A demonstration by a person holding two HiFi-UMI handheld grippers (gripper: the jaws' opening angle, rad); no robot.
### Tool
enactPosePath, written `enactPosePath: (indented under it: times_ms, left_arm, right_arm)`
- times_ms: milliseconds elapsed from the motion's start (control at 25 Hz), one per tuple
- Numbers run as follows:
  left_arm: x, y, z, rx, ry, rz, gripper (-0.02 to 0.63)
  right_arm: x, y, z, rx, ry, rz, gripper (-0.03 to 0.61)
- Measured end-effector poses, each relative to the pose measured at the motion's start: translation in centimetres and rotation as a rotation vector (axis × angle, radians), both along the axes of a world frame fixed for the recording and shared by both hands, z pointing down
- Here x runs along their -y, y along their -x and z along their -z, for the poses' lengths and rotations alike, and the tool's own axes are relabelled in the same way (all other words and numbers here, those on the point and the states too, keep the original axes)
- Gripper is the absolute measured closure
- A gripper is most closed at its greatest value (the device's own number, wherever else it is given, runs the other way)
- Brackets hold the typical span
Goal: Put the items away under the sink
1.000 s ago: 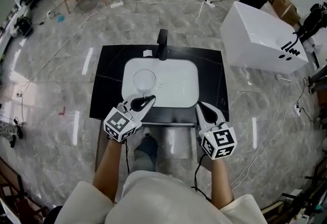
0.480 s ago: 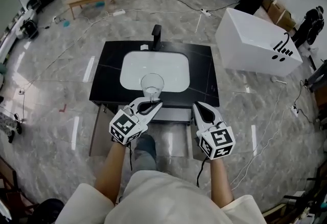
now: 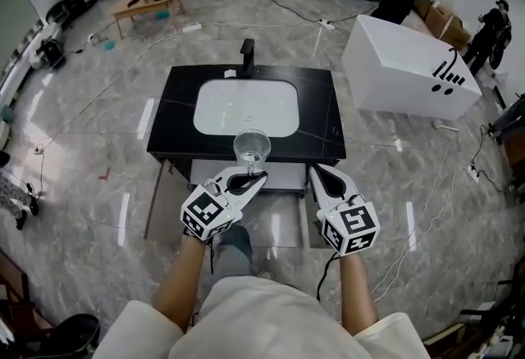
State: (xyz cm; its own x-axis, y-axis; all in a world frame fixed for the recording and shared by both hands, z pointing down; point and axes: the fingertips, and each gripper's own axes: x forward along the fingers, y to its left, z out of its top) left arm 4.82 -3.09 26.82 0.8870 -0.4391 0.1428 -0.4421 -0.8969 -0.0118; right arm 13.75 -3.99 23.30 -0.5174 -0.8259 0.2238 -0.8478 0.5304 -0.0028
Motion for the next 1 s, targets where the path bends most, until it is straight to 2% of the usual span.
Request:
enactPosePath:
  times_ms: [520,800,1000]
  left_arm:
    - [-2.1,0.5,-1.5,-0.014,0.046,-0.059,0.604]
    - [-1.0,2.4,-3.8,-0.049,0.079,-0.065,0.604]
    - [0.5,2.8,-7.1,-0.059,0.074,-0.055,0.604]
  right_arm:
    - [0.2,2.1,-1.2,0.000,-0.003,-0.015,0.572]
    - [0.5,3.3,-3.7,0.004,-0.003,-0.046,0.572]
    - [1.1,3.5,-8.0,-0.039,0.028,-0.059,0.574]
